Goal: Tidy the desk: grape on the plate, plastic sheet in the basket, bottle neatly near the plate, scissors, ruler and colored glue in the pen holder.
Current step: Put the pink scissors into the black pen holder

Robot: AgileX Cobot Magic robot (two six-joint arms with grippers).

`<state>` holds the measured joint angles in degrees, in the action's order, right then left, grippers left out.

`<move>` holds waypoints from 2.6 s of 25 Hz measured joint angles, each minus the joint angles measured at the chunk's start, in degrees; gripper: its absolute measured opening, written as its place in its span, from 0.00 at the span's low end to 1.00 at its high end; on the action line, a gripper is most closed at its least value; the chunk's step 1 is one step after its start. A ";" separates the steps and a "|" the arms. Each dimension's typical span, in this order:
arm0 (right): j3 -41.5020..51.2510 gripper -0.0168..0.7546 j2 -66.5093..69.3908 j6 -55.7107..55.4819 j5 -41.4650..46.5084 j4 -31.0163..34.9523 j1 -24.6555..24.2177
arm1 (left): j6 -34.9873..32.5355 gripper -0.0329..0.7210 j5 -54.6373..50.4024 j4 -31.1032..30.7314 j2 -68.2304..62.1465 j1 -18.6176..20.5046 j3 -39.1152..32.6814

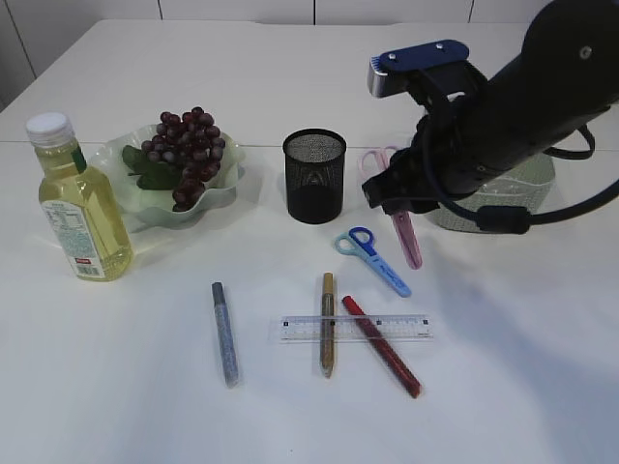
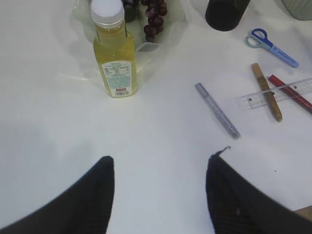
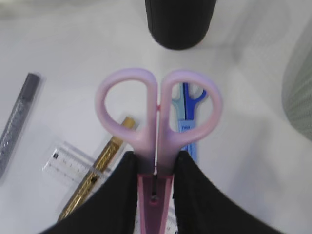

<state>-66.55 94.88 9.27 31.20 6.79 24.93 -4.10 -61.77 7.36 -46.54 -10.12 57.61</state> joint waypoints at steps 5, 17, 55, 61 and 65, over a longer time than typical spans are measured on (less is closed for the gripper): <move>-0.08 0.27 0.00 0.10 -8.31 0.00 0.00 | 0.00 0.62 0.10 0.00 0.00 0.00 0.00; -6.99 0.26 4.75 0.24 -22.90 0.00 0.00 | 0.00 0.62 0.10 -1.83 0.00 0.00 0.00; -23.55 0.26 27.24 1.09 -40.76 0.13 0.00 | 0.00 0.62 0.07 -5.49 0.00 0.00 0.00; -23.69 0.26 28.93 1.20 -40.88 0.13 0.00 | 0.00 0.62 -0.16 -5.49 0.00 0.00 0.00; -23.69 0.26 29.26 1.20 -40.88 0.13 0.00 | 0.00 0.62 -0.17 -5.62 0.00 0.00 0.00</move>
<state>-90.24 124.14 10.47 -9.69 6.92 24.93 -4.10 -61.94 1.73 -46.54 -10.12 57.61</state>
